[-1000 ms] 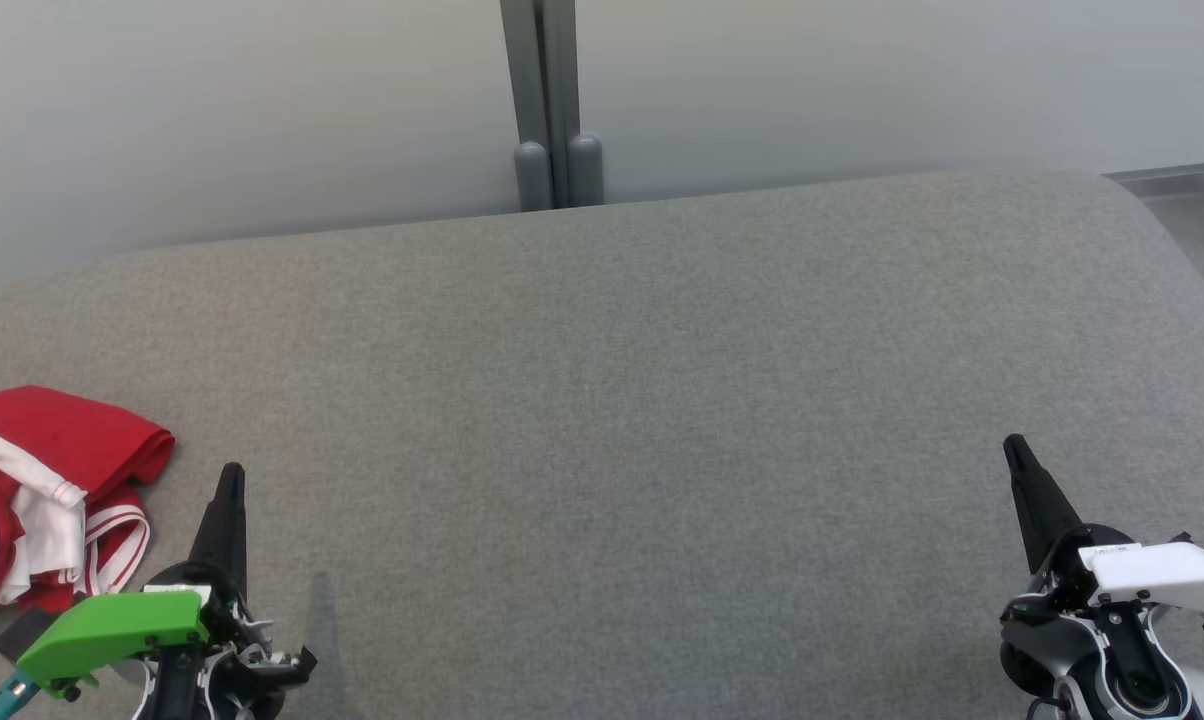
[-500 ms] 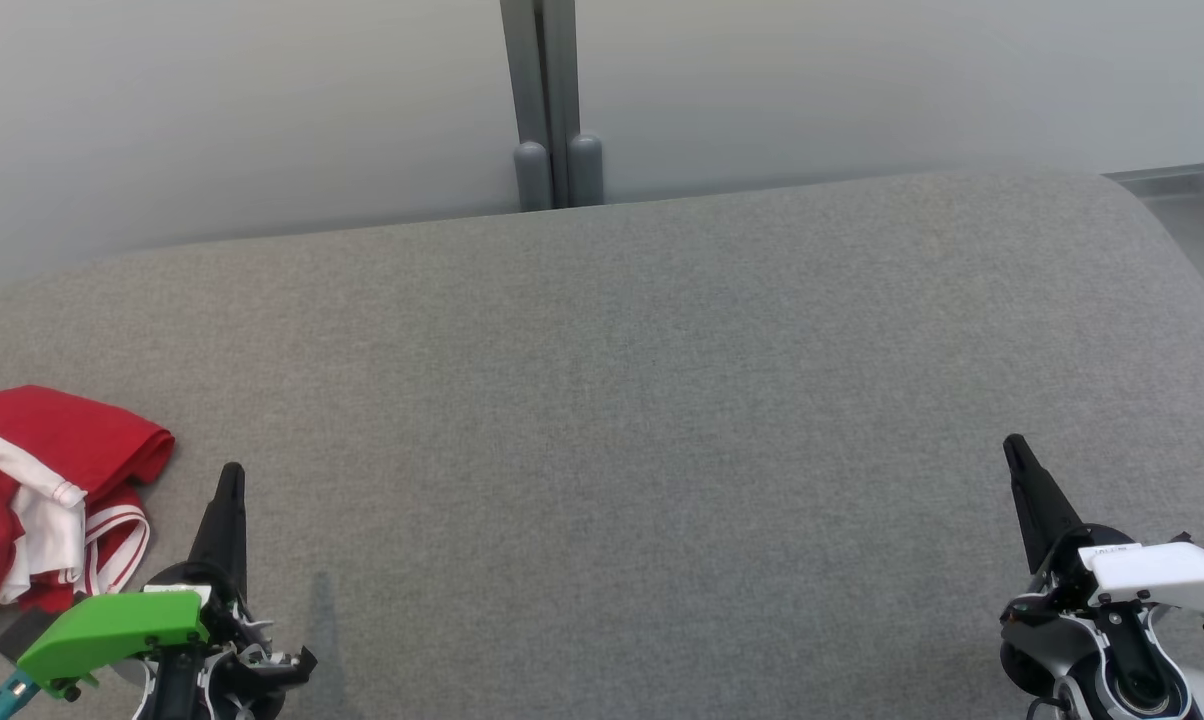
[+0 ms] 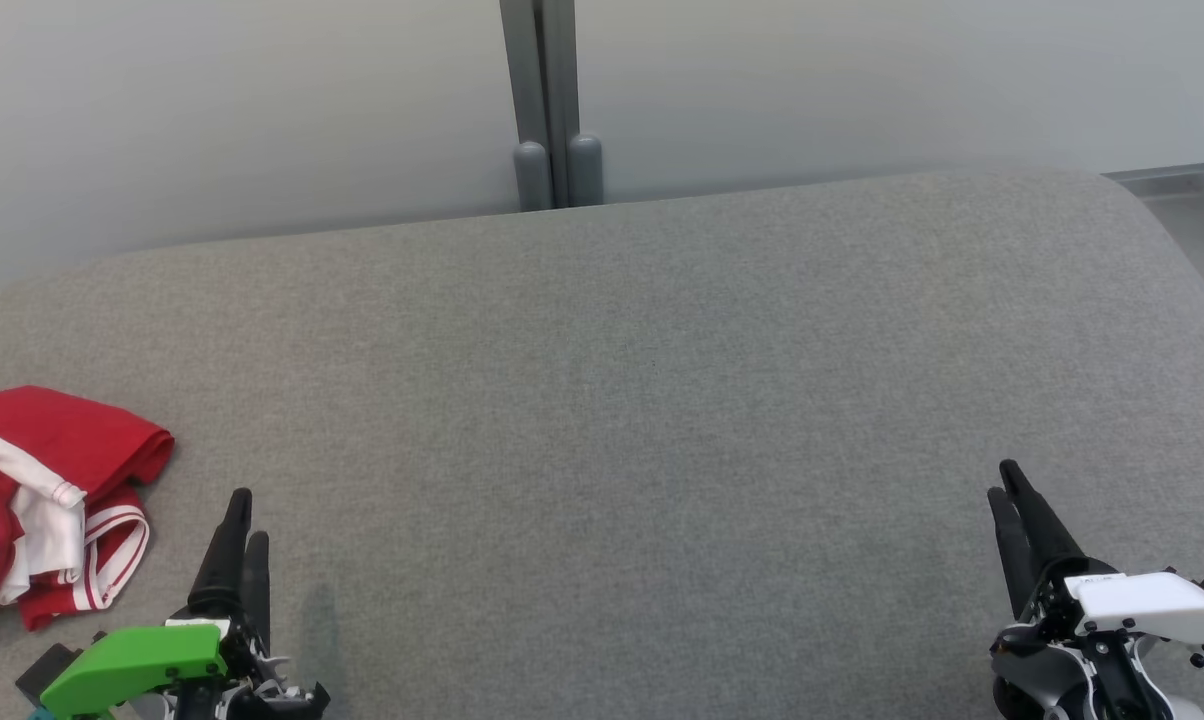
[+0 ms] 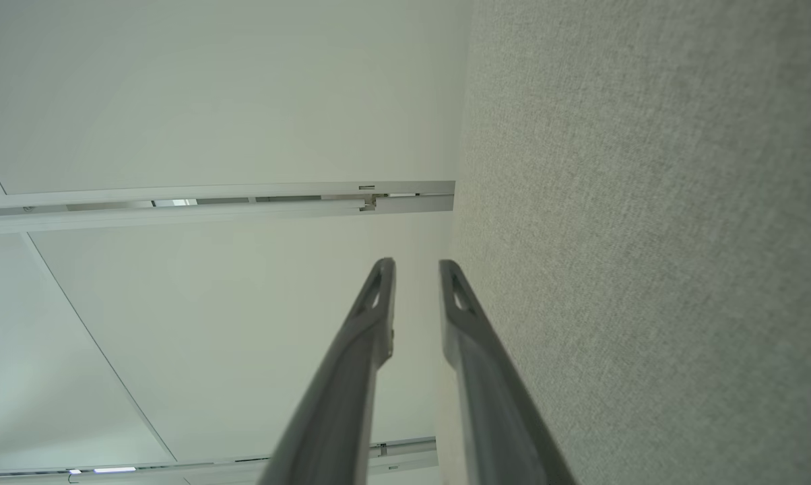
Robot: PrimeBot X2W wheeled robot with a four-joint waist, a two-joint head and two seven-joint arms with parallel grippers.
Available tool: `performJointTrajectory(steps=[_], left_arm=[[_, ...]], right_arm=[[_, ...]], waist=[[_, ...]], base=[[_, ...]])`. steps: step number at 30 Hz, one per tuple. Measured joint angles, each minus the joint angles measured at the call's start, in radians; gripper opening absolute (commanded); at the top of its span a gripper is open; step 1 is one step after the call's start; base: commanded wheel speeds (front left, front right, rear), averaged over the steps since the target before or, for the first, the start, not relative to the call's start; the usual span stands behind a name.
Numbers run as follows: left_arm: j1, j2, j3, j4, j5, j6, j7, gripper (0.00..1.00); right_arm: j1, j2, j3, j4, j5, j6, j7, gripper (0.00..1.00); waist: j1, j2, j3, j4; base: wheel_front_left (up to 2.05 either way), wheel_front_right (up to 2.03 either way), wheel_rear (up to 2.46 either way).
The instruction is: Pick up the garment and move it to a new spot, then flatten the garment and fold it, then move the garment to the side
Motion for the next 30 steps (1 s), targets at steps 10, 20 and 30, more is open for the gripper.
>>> performJointTrajectory(steps=[10, 20, 30], left_arm=[[-0.001, 0.007, -0.016, 0.006, 0.168, 0.001, -0.049, 1.0], [-0.002, 0.013, -0.04, 0.002, 0.403, 0.001, -0.094, 1.0], [-0.002, 0.023, -0.064, 0.001, 0.599, 0.012, -0.134, 1.0]], right_arm=[[-0.001, -0.018, 0.025, -0.007, -0.134, 0.0, -0.051, 1.0], [-0.005, -0.02, 0.046, -0.022, -0.365, 0.0, -0.096, 1.0], [-0.005, -0.03, 0.062, -0.022, -0.583, 0.0, -0.133, 1.0]], waist=[[0.0, 0.0, 0.002, -0.001], [0.0, 0.0, 0.003, -0.002], [0.0, 0.0, 0.005, -0.002]], base=[[0.0, 0.0, 0.0], [0.0, 0.0, 0.0], [0.0, 0.0, 0.0]])
